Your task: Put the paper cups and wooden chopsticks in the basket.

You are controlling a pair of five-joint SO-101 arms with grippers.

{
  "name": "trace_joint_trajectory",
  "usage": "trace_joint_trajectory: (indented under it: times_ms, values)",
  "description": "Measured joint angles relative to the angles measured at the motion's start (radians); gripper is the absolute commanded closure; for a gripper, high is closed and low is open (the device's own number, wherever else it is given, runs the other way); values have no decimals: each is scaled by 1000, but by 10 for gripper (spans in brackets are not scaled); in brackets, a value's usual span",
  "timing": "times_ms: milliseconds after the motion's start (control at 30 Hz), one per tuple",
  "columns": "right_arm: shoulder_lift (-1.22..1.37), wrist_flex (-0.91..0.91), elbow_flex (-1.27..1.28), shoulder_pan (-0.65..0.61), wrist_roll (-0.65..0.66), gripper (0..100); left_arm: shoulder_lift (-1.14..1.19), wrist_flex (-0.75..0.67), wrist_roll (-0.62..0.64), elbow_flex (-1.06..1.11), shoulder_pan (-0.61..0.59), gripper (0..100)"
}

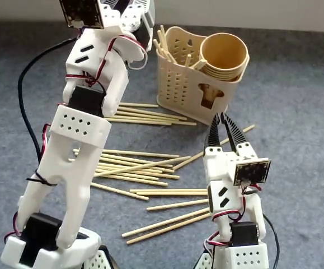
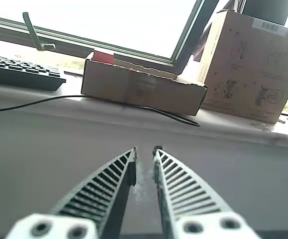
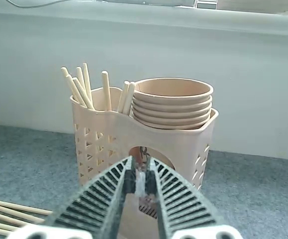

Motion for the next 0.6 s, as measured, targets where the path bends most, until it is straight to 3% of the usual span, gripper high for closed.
trace_joint_trajectory:
  times_ms: [233,600]
  values:
    - [0,0,0,0,32,947,0,110,0,-14,2,923]
    - [0,0,0,0,38,947,-114,592,-250,35,-107,923]
